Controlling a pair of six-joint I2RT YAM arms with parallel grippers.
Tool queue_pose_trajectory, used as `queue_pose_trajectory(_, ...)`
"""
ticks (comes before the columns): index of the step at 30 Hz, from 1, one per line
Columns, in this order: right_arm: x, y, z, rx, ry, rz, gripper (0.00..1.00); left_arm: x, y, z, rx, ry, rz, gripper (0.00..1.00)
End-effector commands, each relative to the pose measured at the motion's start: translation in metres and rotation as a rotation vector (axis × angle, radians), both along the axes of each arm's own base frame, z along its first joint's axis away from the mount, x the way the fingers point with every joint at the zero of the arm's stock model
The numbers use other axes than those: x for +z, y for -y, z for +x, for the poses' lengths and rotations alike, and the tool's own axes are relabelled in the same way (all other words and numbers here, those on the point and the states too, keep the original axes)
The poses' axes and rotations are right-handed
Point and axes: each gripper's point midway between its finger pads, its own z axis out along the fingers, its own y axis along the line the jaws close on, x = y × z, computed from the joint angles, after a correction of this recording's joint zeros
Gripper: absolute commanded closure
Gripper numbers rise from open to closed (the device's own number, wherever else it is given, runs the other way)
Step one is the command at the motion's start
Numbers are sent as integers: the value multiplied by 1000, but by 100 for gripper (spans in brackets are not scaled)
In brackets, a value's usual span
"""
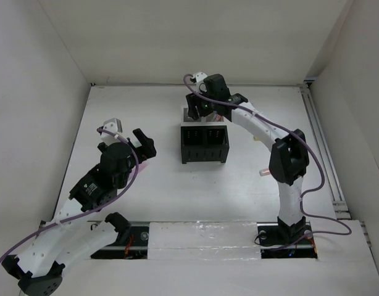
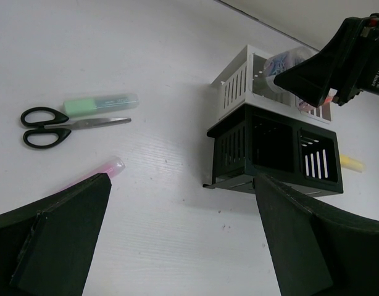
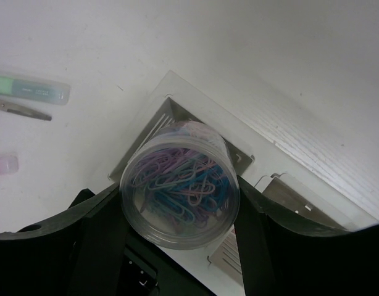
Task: Sort the stationery into containers
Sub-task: Place the stationery in the storage box.
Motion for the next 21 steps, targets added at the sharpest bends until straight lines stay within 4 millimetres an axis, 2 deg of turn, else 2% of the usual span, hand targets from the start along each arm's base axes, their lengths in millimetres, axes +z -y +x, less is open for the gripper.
queue_pose_trajectory(1,51,-4,-5,16,103,52,37,20,3,1,-15,43,-29,0)
queue_pose_trajectory(3,58,-9,-8,25,118,63,30,20,3,1,-15,43,-29,0)
queue_pose_trajectory(4,58,-8,-8,30,124,57,24,20,3,1,-15,43,-29,0)
queue_pose_trajectory(8,64,-9,-7,30,131,62,23,20,3,1,-15,43,-29,0)
queue_pose_trajectory(10,55,-10,-5,30,114,51,21,20,3,1,-15,43,-29,0)
queue_pose_trajectory(13,53,-10,-8,38,102,49,19,20,3,1,-15,43,-29,0)
queue_pose_trajectory(14,58,-9,-10,38,113,56,5,20,3,1,-15,43,-29,0)
queue_pose_trajectory(15,68,-11,-11,47,136,77,3,20,3,1,-15,43,-29,0)
queue_pose_trajectory(19,121,-14,-34,69,215,142,0,19,1,3,3,41,-18,0)
queue_pose_trajectory(20,145,-5,-41,57,257,162,0,15,1,3,6,26,-15,0)
queue_pose_trajectory(21,155,-4,-50,55,273,168,0,15,2,3,6,26,-15,0)
